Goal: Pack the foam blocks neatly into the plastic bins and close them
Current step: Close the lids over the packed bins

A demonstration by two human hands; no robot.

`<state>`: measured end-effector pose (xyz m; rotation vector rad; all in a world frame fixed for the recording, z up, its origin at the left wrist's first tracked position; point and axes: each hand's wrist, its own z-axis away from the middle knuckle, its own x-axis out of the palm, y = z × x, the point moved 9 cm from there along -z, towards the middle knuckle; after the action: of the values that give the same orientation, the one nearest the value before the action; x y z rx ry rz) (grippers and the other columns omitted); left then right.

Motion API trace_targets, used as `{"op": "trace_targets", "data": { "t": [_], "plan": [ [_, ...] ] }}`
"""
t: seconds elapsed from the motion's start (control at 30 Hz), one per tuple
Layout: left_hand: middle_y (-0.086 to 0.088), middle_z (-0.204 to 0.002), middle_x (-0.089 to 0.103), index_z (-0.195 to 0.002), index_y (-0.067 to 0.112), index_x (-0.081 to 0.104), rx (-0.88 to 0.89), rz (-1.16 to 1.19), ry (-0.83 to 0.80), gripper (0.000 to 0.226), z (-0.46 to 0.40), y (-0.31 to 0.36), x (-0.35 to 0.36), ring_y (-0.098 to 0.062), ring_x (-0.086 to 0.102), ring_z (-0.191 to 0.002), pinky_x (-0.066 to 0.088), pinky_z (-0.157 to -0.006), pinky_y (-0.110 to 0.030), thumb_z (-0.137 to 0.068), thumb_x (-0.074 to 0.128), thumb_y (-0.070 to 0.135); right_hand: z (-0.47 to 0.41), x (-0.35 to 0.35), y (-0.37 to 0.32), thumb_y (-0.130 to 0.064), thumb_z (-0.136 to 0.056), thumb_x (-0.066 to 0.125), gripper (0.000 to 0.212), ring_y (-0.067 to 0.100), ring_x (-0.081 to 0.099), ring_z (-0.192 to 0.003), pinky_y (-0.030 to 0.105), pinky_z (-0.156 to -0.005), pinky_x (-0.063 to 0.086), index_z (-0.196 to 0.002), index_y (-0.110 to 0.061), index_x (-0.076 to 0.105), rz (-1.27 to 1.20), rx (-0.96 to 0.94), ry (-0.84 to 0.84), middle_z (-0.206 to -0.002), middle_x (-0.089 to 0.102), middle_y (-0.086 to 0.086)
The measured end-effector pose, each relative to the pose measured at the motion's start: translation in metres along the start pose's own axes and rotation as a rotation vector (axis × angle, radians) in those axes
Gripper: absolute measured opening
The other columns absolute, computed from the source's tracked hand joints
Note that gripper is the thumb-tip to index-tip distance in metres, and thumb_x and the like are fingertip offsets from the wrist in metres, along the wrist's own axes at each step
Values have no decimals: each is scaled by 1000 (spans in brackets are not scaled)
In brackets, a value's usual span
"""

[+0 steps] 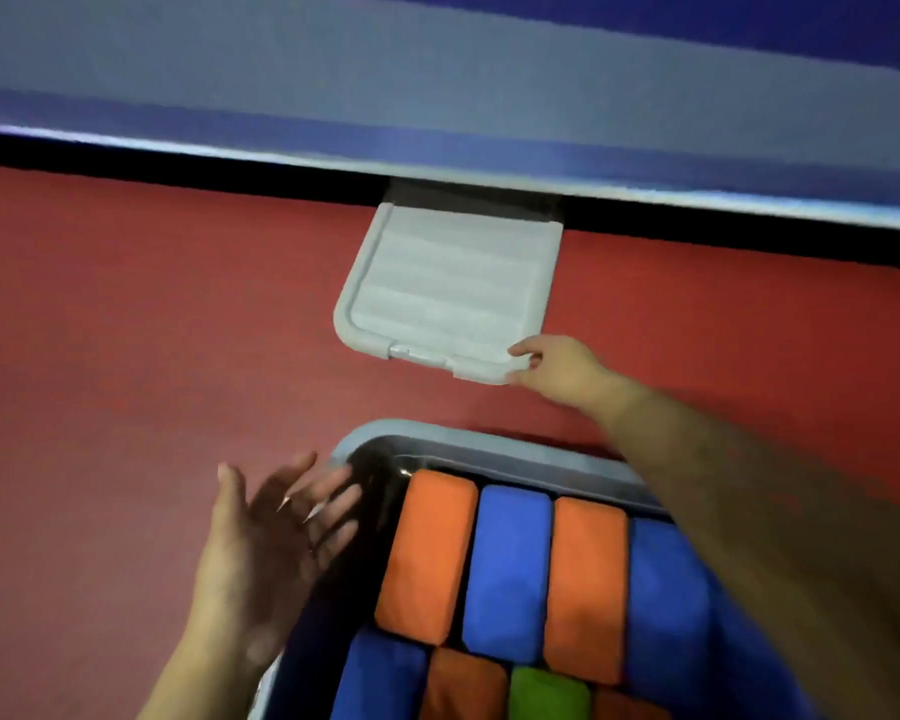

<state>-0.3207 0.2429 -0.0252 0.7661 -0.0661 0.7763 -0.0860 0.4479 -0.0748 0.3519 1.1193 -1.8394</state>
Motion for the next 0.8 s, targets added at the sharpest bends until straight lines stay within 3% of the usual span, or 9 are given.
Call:
{"op": "trace_targets", "data": {
  "t": [0.07, 0.2, 0.33, 0.57, 0.7, 0.8],
  "plan": [
    [-16, -115, 68, -110, 17, 64, -79, 10, 44, 70, -15, -12, -4, -29, 65, -103, 46, -87, -44, -85, 25, 71, -43, 23, 6, -27, -81, 73, 52, 23, 51, -122, 26, -101, 38, -129, -16, 57, 97, 5, -73, -121, 57, 6],
    [-15, -114, 69, -104, 19, 71, -155, 64, 4, 76, -30, -4, 11, -28, 70, -96, 56, -77, -41, -63, 43, 76, -105, 70, 17, -36, -80, 73, 71, 32, 49, -121, 34, -99, 42, -141, -18, 42, 391, 15, -244, -135, 46, 15],
    [-14, -114, 69, -113, 18, 63, -147, 138, 73, 73, -48, 11, 0, -25, 70, -94, 44, -89, -43, -75, 28, 70, -151, 102, 22, -38, -74, 76, 84, 38, 50, -117, 44, -98, 44, -142, -15, 34, 554, -19, -276, -132, 44, 18],
    [-12, -109, 71, -107, 16, 64, -180, 126, 142, 70, -59, 4, -10, -22, 72, -86, 44, -84, -42, -77, 28, 68, -173, 123, 38, -29, -76, 77, 73, 36, 41, -117, 47, -90, 43, -132, -7, 36, 801, -21, -174, -127, 39, 17],
    [-14, -107, 71, -104, 16, 64, -152, 126, 149, 68, -61, 8, -5, -23, 71, -84, 47, -83, -40, -73, 31, 67, -168, 138, 26, -12, -84, 63, 47, 30, 50, -111, 41, -86, 42, -126, -9, 42, 1026, -142, -154, -123, 48, 12],
    [-15, -108, 71, -102, 16, 65, -164, 127, 159, 68, -60, 11, -3, -24, 71, -85, 55, -76, -36, -75, 31, 68, -164, 143, 24, -7, -85, 56, 42, 30, 50, -111, 41, -87, 43, -126, -8, 44, 1046, -163, -147, -125, 49, 11]
  ]
}}
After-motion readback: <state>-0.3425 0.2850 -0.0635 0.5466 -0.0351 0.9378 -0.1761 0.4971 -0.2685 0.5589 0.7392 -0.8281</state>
